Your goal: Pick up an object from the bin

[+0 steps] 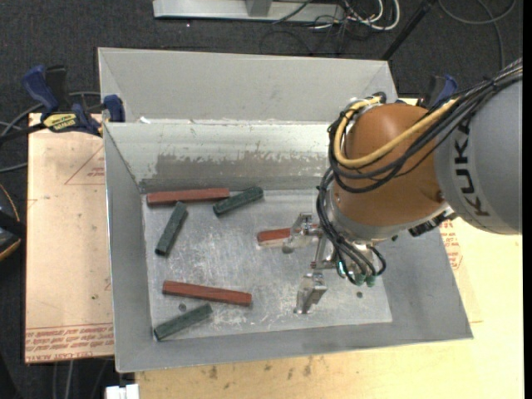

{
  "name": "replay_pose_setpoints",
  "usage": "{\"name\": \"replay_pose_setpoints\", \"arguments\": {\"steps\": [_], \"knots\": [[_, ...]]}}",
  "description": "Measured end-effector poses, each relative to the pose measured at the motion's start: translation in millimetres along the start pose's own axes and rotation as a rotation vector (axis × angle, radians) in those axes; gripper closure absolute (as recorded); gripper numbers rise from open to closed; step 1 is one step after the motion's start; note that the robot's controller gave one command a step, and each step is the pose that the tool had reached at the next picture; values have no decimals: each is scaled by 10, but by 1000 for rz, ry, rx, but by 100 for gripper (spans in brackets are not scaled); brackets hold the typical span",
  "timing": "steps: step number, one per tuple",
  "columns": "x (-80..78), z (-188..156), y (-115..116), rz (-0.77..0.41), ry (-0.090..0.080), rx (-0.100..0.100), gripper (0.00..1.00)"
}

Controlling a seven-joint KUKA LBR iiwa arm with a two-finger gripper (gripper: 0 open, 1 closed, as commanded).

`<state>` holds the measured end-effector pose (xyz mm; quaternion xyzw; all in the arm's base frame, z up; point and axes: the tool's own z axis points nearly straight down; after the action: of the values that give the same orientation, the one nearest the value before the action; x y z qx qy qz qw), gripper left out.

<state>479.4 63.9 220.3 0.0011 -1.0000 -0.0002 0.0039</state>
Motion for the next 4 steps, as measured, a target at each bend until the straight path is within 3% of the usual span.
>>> {"name": "replay_pose_setpoints", "arguments": {"steps": [1,2,3,4], "knots": [[-16,-33,-3,2,-8,-1,0],[-137,589,289,-52,-14,-1,0],[-78,915,475,33,-4,0,0],[-481,1434,571,-185,-9,-2,100]]}}
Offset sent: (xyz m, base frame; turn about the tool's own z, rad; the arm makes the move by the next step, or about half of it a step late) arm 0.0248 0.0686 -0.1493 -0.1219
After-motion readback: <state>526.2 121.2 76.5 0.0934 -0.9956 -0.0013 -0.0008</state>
